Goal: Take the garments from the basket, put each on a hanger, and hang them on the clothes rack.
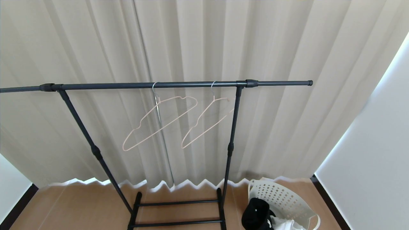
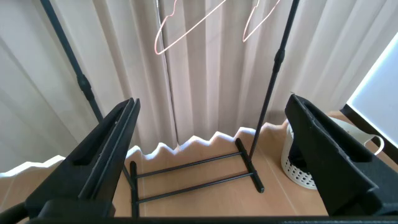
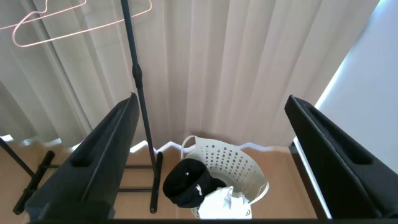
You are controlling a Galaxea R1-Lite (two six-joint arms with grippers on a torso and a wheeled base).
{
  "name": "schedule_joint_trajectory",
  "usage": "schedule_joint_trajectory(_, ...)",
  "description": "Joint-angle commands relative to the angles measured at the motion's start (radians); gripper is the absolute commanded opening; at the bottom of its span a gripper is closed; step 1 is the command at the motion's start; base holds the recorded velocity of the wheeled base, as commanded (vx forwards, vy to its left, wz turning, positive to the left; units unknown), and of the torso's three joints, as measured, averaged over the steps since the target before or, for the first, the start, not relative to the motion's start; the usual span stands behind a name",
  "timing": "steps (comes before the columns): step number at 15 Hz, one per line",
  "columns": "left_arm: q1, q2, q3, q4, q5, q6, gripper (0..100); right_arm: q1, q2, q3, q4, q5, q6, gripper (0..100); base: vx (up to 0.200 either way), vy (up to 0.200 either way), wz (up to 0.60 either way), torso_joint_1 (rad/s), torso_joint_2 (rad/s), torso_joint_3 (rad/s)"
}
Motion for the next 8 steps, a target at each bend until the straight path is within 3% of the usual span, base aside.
schedule_joint_trajectory(1, 0.0, 0.001, 0.0, 0.0, 0.0, 0.0, 100, 0.0, 0.001, 0.0, 0.0, 0.0, -0.001, 100, 0.0, 0.0, 0.0, 0.0, 0.0, 0.0)
schedule_joint_trajectory(8, 0.0, 0.001, 0.0, 0.0, 0.0, 0.001, 100, 0.0, 0.001, 0.0, 0.0, 0.003, -0.007, 100, 0.0, 0.0, 0.0, 0.0, 0.0, 0.0)
